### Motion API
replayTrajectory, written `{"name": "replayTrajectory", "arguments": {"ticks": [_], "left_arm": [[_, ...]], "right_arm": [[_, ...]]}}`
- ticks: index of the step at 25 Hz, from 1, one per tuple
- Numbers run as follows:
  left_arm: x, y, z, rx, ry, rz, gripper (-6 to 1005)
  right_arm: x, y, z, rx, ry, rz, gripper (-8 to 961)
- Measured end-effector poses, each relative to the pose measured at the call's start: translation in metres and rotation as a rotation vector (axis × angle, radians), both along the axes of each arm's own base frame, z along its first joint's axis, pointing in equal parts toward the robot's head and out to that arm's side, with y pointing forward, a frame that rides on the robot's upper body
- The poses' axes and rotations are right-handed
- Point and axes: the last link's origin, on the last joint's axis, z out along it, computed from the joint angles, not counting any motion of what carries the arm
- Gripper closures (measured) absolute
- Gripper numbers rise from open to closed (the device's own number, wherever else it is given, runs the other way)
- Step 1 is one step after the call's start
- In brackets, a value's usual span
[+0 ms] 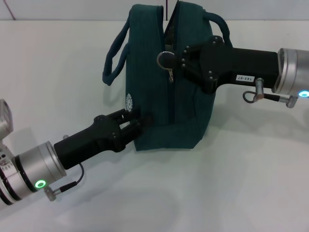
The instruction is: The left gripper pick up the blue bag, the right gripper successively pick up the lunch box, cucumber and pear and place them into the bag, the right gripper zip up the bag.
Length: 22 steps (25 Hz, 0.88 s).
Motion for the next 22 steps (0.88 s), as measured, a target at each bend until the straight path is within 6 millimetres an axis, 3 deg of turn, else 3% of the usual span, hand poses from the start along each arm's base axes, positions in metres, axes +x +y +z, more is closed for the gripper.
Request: {"name": "replayTrajectory", "arguments": {"ticks": [5,10,13,22], "left_arm": [[0.0,0.0,0.0,0.006,0.003,-0.003,494],[0.0,0.0,0.0,0.034,0.028,-0.035,727],[0.0,-0.002,-0.001,0.045,0.043,-0.057,807],[-0.002,-0.012,-0.009,0.07,0.095,-0.114,876]], "right_arm": [[0.0,0.0,0.0,0.002,-0.001,-0.001,939],[0.002,0.002,0.003,0.014,0.009,-0.015,939],[0.001,0.004,0.005,0.027,0.026,-0.027,939],[0.005,0.018,0.013,0.082,0.103,-0.14,939]]}}
